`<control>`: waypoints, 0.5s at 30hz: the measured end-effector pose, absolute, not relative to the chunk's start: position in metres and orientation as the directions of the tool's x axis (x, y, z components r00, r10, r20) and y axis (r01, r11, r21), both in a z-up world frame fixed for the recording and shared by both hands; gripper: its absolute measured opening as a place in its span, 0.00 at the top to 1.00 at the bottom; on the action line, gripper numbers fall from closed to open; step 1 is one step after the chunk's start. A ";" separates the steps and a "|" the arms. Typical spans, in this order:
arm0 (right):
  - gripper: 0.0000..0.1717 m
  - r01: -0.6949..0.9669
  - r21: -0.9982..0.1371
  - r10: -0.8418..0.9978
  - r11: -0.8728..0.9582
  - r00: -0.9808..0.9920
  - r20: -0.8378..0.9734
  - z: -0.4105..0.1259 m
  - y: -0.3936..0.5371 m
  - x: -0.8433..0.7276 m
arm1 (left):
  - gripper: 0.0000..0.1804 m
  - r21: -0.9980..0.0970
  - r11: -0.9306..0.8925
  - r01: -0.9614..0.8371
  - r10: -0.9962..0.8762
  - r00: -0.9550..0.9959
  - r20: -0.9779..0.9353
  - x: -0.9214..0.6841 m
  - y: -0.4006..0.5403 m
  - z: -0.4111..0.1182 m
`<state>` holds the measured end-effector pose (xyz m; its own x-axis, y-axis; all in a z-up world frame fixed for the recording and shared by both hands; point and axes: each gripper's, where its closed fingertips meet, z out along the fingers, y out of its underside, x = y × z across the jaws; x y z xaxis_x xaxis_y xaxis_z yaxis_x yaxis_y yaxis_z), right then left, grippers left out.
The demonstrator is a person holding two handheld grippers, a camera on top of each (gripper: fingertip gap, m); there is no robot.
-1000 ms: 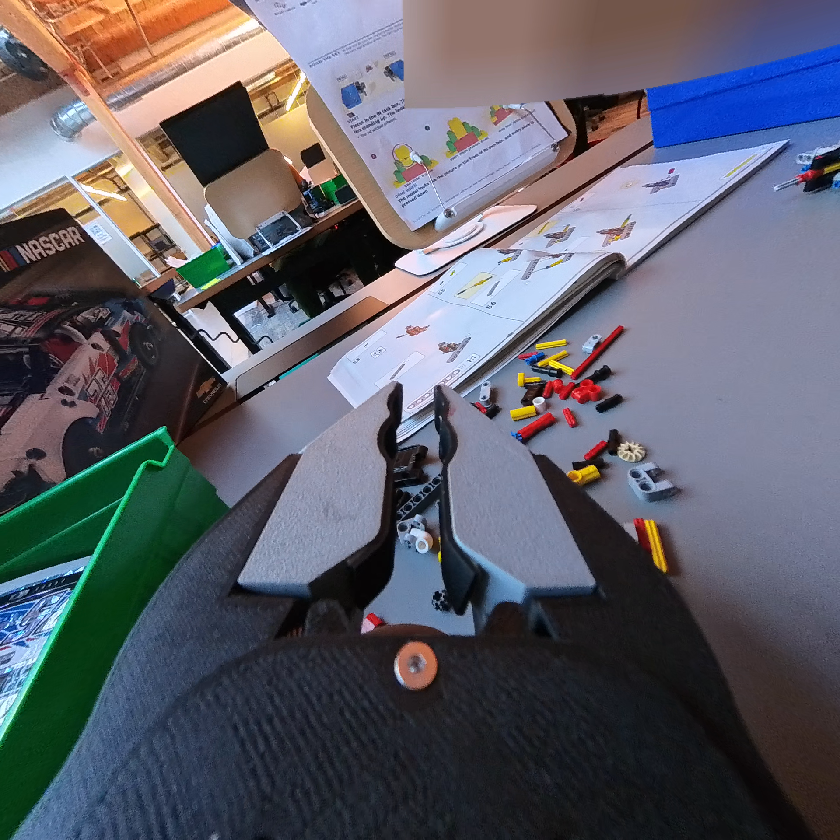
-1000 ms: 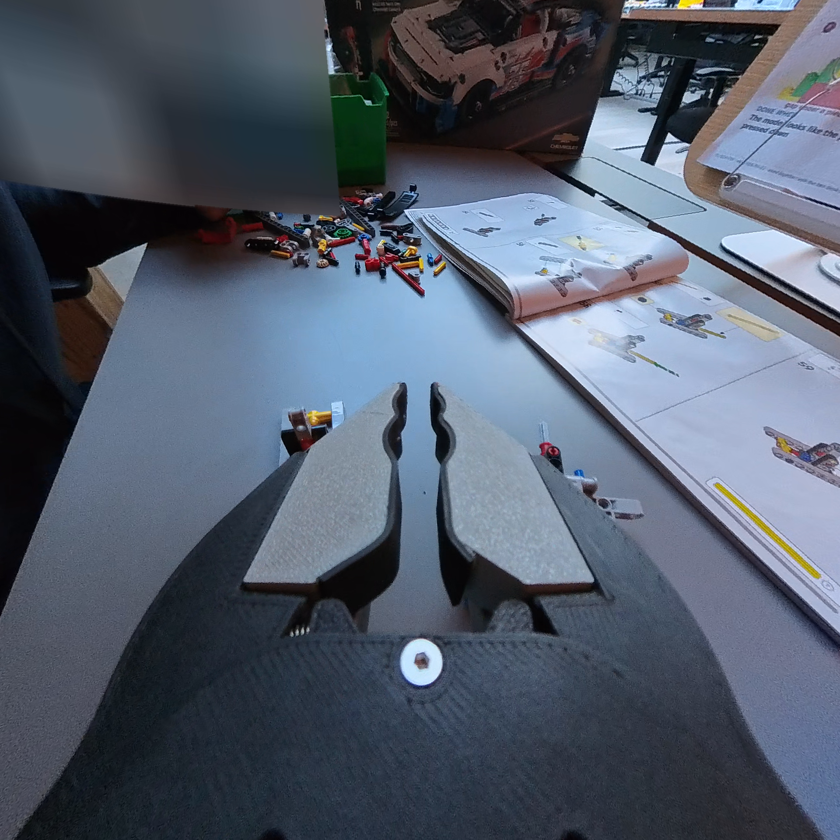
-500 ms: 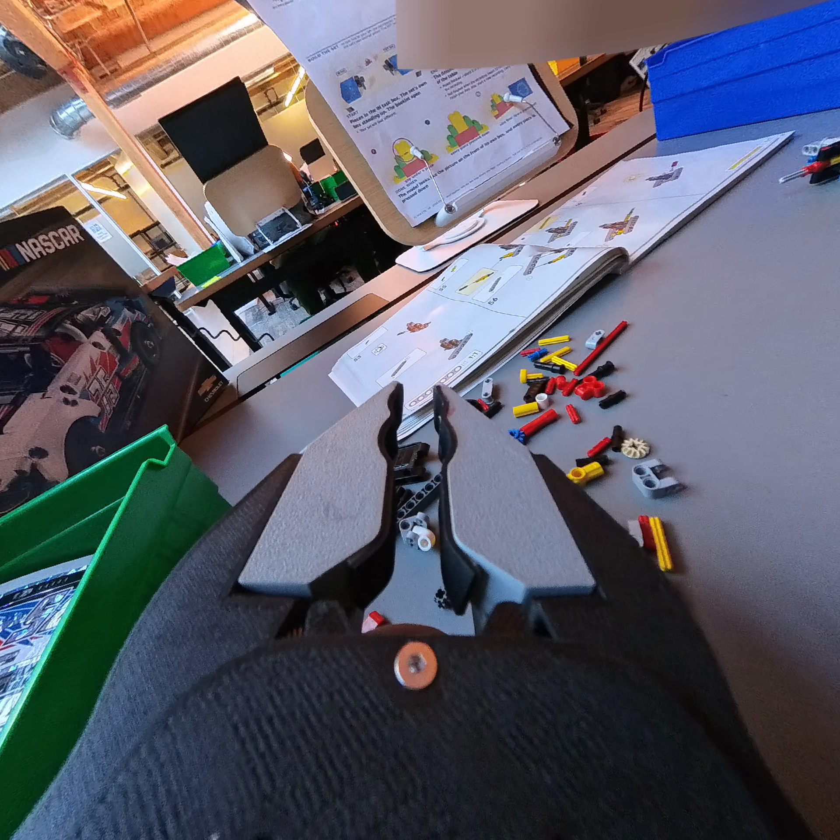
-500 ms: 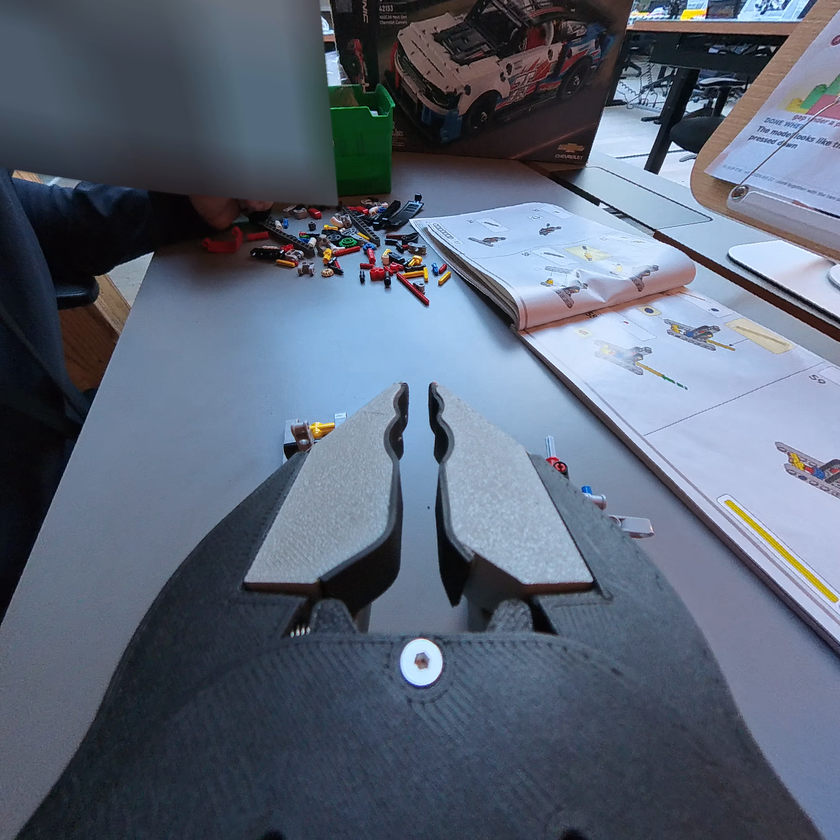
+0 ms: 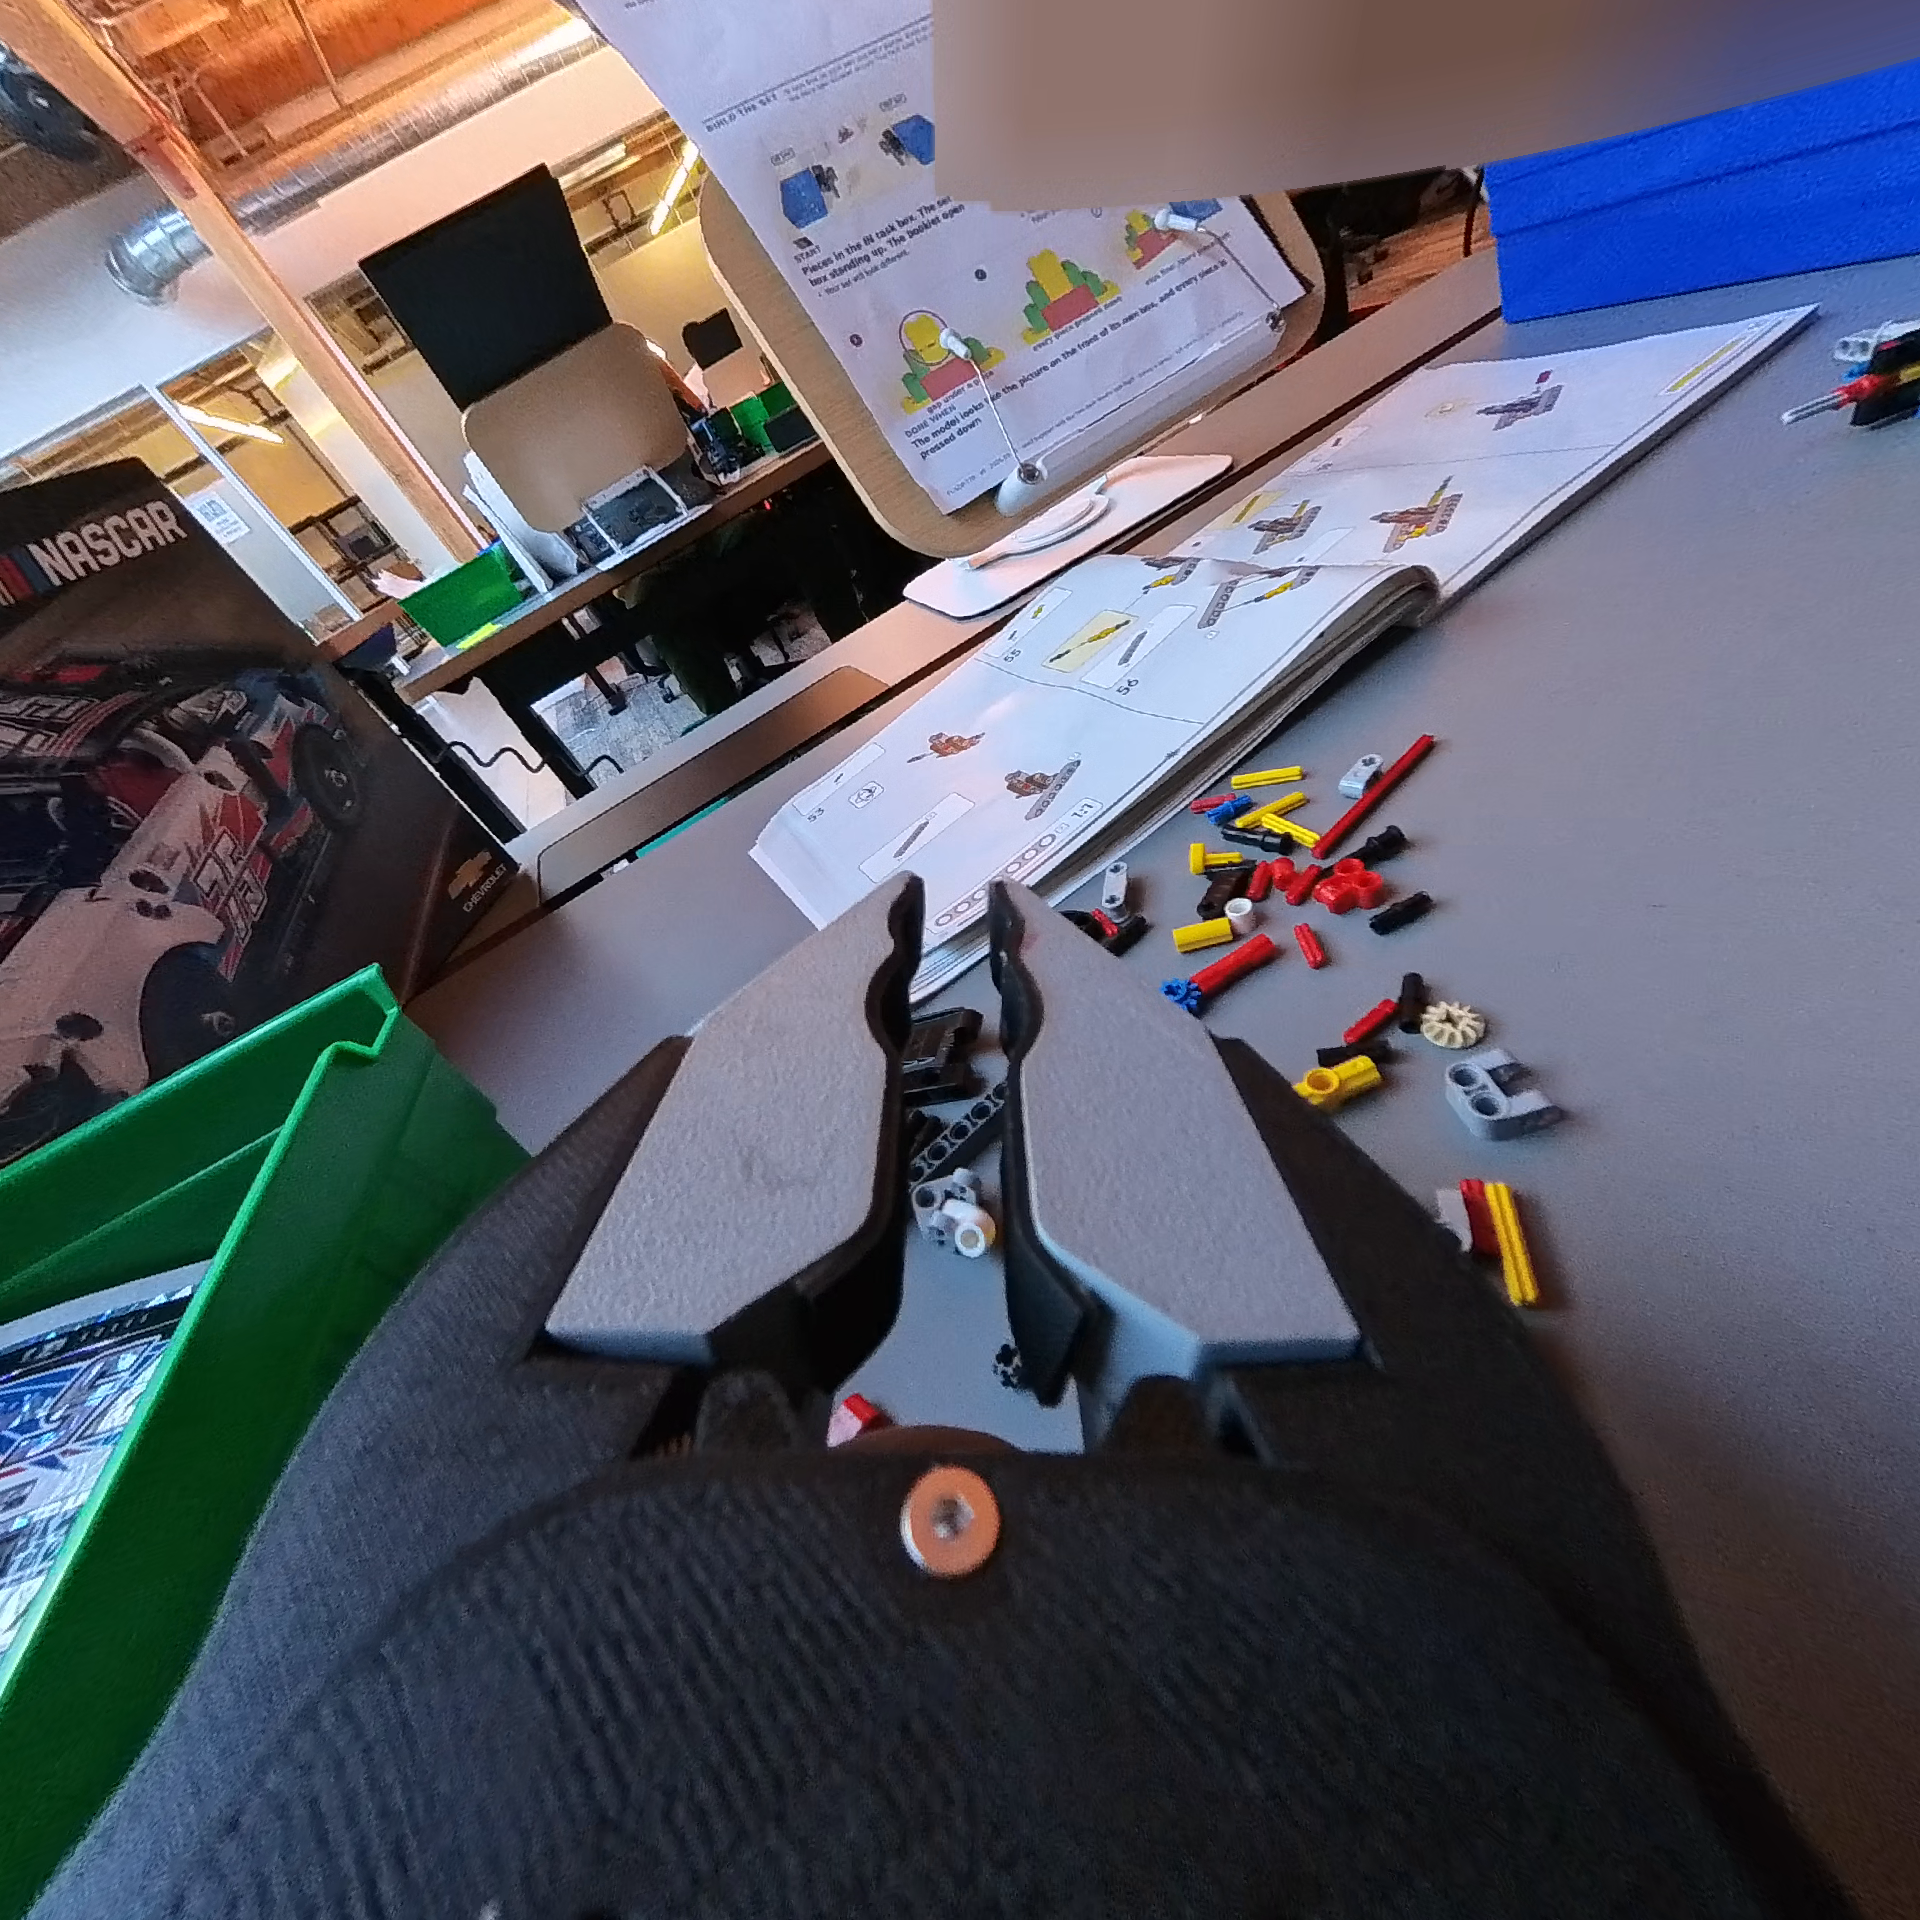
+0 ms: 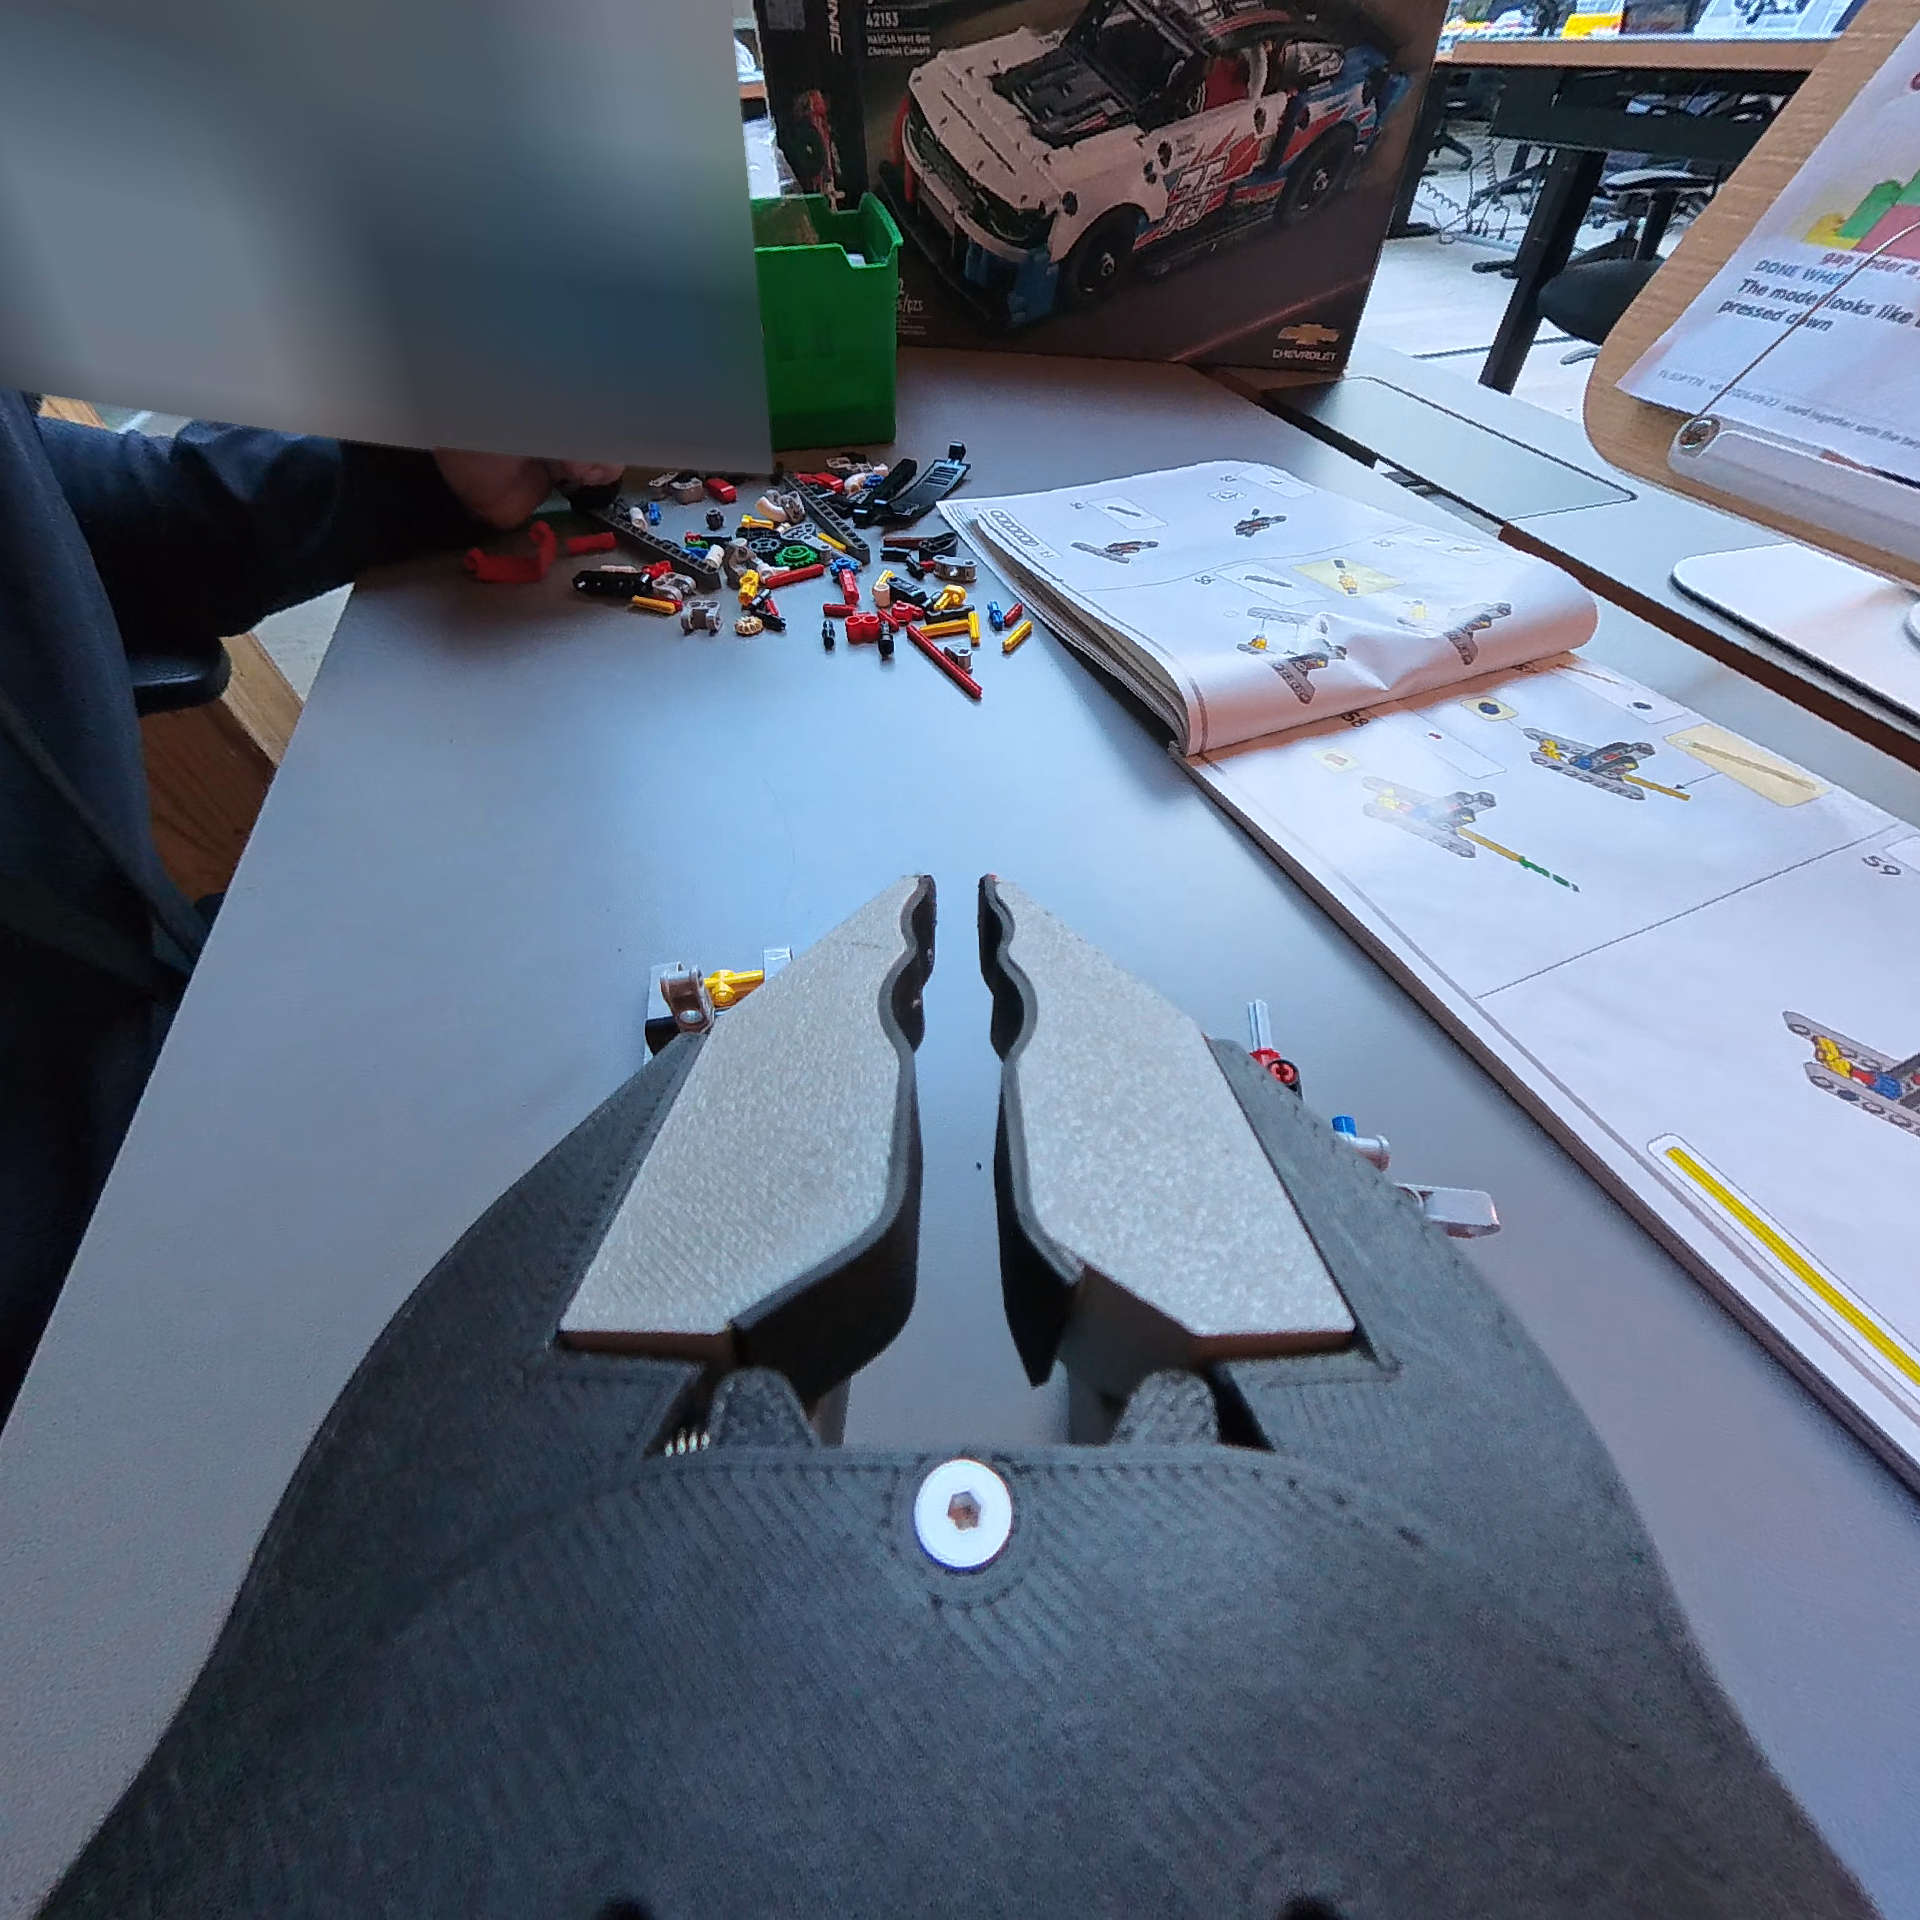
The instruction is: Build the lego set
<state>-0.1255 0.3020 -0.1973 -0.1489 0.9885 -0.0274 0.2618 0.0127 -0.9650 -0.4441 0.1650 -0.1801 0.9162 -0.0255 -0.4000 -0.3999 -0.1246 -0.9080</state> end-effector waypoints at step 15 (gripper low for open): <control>0.98 0.251 -0.968 0.984 0.010 -0.174 -0.035 -0.195 0.297 -0.125 | 0.93 -0.898 -0.319 -0.304 0.046 0.941 -0.334 -0.473 0.158 -0.170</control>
